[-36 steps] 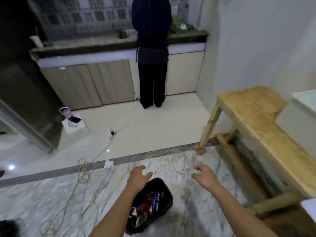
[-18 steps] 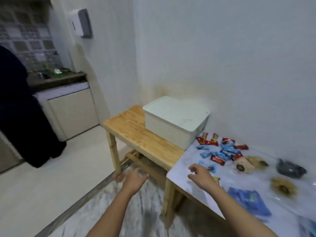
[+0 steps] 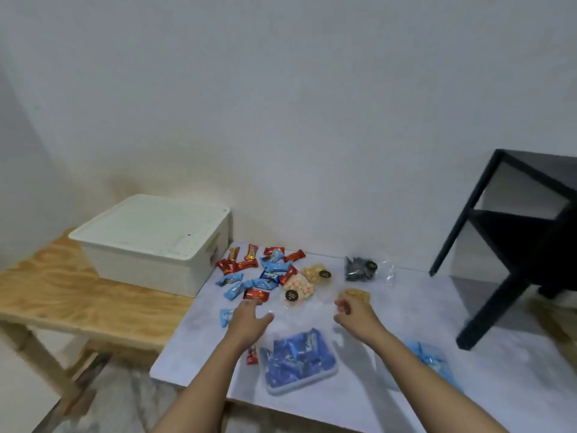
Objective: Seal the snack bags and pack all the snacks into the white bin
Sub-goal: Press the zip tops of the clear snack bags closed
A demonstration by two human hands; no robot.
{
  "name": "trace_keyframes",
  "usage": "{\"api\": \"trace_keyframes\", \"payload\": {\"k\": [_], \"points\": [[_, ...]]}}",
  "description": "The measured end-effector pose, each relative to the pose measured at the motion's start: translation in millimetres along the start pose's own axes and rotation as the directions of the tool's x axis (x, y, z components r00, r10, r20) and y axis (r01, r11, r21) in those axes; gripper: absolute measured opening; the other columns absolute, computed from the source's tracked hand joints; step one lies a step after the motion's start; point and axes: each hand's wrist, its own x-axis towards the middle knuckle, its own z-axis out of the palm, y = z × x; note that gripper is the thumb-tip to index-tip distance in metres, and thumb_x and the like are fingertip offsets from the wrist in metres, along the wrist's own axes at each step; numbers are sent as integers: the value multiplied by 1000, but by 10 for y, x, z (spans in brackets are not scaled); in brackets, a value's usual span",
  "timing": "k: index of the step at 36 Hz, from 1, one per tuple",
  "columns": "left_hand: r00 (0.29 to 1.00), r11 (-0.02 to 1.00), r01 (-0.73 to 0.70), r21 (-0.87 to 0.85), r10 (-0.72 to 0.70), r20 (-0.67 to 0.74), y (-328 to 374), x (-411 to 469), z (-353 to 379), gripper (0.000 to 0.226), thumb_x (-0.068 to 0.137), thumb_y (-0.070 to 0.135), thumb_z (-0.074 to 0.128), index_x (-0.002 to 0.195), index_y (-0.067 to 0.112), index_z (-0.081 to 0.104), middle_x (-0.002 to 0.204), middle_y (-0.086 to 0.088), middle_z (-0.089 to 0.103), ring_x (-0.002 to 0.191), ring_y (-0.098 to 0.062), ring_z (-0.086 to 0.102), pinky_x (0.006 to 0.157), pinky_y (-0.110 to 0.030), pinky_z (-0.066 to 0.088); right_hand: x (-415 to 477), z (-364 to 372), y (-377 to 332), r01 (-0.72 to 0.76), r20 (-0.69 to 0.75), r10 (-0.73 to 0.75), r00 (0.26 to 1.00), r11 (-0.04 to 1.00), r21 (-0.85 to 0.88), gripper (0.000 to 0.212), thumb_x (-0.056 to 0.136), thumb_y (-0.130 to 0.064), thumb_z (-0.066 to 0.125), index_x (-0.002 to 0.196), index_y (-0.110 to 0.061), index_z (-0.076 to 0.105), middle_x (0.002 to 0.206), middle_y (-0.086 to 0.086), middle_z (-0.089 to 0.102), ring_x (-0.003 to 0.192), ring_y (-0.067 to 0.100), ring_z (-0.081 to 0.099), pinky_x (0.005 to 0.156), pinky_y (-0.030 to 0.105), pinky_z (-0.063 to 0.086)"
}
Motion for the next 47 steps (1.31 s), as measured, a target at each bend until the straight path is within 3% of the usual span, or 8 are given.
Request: {"api": "trace_keyframes", "payload": {"k": [9,14,21,29,32,39,43,47], "points": [[991,984,-45,171,21,136,77,685,296,58,86,41,58,136,17,41,145,-8,39,133,-23,35,108,-37,32,465,97,386,-96,-6,96,995,995,6,23,82,-8,58,104,-15,54,102,8,55,87,17,48,65,17,35],[979,973,-51,224,4,205,-29,1090,405,62,87,41,58,139,15,37,147,-10,35,135,-26,32,110,-40,31,798,380,431,-117,42,116,992,993,17,35,82,-9,58,116,-9,55,107,7,53,92,17,51,80,23,39],[955,971,-6,239,-66,289,-192,1363,552,68,88,38,57,144,15,27,152,-12,25,138,-29,27,113,-39,26,1172,780,366,-96,127,95,987,995,2,43,83,-8,56,125,-13,53,123,15,54,98,19,51,78,19,35],[960,979,68,191,-117,254,-264,1505,605,62,87,33,60,140,12,35,142,-14,42,129,-31,39,108,-42,34,1498,1064,306,-204,305,193,933,979,4,52,87,-19,56,136,-26,40,133,13,49,115,26,51,86,25,39],[957,992,99,77,-116,266,-245,1499,629,56,86,25,63,135,8,41,130,-12,50,110,-22,50,93,-30,42,1539,1120,322,-188,309,184,933,982,-15,55,86,-19,58,137,-23,39,131,14,49,115,27,50,89,28,40],[974,978,49,-203,-1,228,-55,1545,489,44,80,14,71,120,11,54,117,-5,55,99,-17,51,78,-22,43,1552,1070,327,-121,237,109,965,992,40,51,87,-25,60,134,-24,41,115,11,52,101,21,53,83,27,43],[979,970,-54,-238,97,176,228,1623,311,43,80,5,67,120,14,57,109,-1,54,92,-23,55,70,-24,46,1554,990,224,-65,217,39,975,992,112,51,87,-32,62,133,-24,43,96,5,56,86,16,54,65,19,41],[953,957,-234,-174,261,156,515,1699,111,43,81,-1,61,121,14,59,102,0,59,80,-12,54,64,-9,43,1560,847,55,-8,125,-21,992,973,231,50,81,-34,65,126,-19,50,88,4,55,80,15,52,64,17,41]]}}
